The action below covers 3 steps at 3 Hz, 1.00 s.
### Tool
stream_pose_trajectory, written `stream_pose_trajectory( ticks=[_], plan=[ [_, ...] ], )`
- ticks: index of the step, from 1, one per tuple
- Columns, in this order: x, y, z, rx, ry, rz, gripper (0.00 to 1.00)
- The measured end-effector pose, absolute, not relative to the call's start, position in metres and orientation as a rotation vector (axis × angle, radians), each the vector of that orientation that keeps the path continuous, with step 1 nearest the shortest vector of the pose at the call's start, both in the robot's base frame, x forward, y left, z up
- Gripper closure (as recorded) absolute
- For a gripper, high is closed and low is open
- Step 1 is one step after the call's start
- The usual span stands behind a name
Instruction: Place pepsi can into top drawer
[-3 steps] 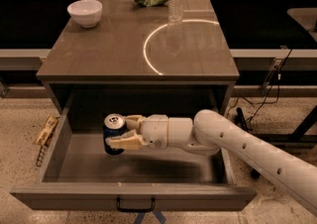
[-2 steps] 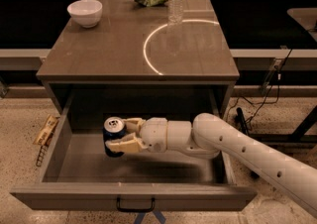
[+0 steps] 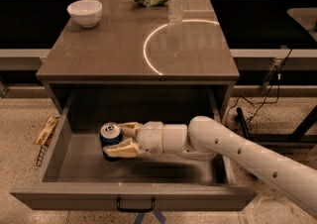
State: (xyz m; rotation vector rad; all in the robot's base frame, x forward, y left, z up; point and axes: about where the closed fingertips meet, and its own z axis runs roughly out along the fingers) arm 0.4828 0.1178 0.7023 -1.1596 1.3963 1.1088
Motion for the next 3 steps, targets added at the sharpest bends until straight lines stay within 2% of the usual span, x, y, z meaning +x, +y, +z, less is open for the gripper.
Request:
stream_pose_trajectory(
  ticks=[1,2,3],
  plan=[
    [0.484,0.126,0.697,-1.186,1.389,1.107,1.0],
    [0.485,0.135,0.693,-1.198,1.363,1.12,0.82],
    [0.485,0.147,0.686,-1.218,1.364,1.116,0.58]
  ],
)
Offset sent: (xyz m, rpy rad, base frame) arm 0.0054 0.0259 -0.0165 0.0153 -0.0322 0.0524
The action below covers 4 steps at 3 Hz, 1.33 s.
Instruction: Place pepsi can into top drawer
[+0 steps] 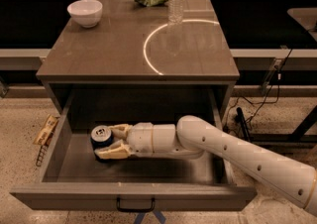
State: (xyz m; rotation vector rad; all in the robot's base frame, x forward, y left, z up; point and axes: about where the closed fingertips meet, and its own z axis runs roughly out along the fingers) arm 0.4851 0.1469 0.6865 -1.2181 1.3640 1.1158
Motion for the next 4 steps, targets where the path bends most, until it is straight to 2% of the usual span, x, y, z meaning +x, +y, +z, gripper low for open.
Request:
stream_pose_trajectory(
  ticks=[2,3,4],
  plan=[
    [0.492,0.158,0.679,-1.259,1.412,1.041,0.12],
    [0.496,0.158,0.68,-1.272,1.417,1.018,0.0],
    [0.504,0.148,0.683,-1.273,1.42,1.033,0.18]
  ],
)
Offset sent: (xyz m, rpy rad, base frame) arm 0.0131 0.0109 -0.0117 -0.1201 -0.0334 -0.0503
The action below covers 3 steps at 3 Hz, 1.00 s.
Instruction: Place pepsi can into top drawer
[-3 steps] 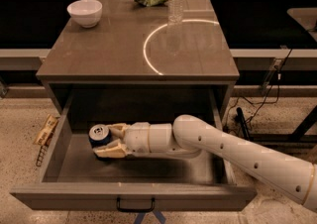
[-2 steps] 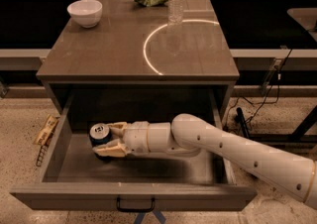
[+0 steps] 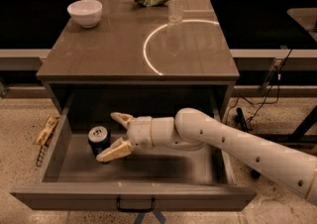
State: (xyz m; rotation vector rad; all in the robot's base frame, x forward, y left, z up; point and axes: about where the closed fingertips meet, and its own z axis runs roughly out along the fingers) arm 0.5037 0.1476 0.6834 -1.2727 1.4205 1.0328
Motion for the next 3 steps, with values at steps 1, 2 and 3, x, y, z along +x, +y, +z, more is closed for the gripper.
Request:
stream_pose_trajectory(
  ticks=[1,2,3],
  plan=[
    [0.509,0.127,0.689,-1.275,1.436,1.046,0.18],
    [0.512,0.098,0.699,-1.272,1.422,1.057,0.07],
    [0.51,0.06,0.713,-1.277,1.446,1.031,0.24]
  ],
)
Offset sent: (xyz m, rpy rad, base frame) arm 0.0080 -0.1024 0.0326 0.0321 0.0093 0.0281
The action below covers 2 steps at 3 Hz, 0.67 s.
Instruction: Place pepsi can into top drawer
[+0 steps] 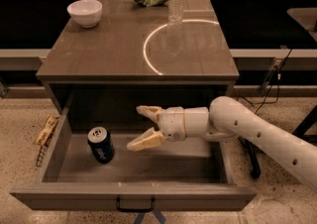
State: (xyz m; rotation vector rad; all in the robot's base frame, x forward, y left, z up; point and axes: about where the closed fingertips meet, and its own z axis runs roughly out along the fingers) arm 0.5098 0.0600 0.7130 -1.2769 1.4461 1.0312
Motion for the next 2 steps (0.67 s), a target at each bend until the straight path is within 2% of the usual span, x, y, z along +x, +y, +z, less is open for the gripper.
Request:
stream_pose_trajectory(
  ticks=[2],
  plan=[
    [0.506,-0.011,0.752,-1.258,1.492,0.977,0.71]
  ],
)
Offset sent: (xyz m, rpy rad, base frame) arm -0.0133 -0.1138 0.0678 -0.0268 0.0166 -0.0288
